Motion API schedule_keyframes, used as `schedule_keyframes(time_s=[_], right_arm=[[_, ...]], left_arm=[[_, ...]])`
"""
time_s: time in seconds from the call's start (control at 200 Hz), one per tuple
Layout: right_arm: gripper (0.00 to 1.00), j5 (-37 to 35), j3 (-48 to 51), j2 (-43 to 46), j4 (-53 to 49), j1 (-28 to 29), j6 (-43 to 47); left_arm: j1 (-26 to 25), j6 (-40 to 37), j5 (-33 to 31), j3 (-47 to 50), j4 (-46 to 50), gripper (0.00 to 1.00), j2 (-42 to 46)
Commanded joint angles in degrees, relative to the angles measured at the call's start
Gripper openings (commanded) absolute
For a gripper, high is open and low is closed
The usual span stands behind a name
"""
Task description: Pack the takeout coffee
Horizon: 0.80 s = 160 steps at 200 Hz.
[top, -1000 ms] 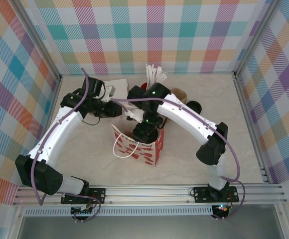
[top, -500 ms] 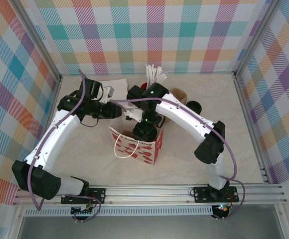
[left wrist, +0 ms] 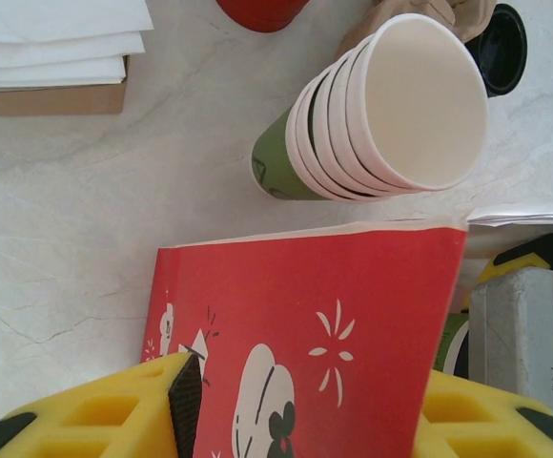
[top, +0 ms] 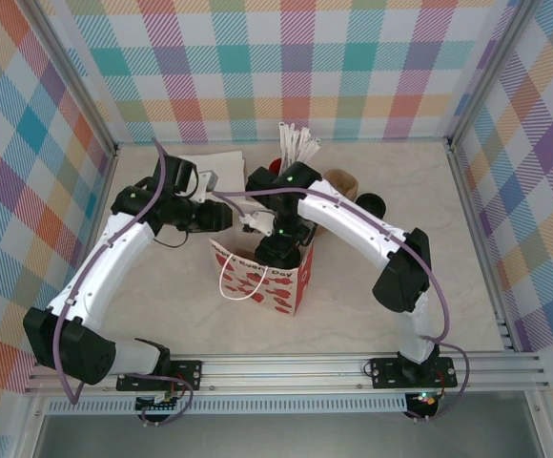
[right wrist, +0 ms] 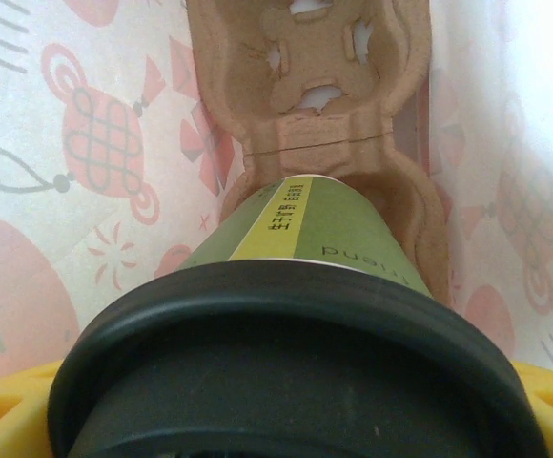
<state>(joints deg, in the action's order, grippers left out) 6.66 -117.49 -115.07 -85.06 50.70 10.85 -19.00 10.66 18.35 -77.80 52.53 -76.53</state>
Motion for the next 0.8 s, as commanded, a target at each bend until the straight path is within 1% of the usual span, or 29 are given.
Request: schedule_keyframes(time_s=[0.0, 0.355, 0.795], right_arm=[[0.86, 1.52, 1.83, 0.98, 0.82, -0.18, 0.49], [0.86, 2.21, 4.97, 1.63, 4.02, -0.23, -0.17], [0.86, 2.23, 5.80, 1.60, 5.30, -0.25, -0.57]], left_arm=[[-0.24, -0.02, -0.75, 0.89, 0.82, 0.46, 1.46], [-0.27, 0.42, -0.68, 1.59, 0.20, 0.48, 1.94], [-0.24, 0.48, -0.69, 1.95, -0.24, 0.49, 2.44]])
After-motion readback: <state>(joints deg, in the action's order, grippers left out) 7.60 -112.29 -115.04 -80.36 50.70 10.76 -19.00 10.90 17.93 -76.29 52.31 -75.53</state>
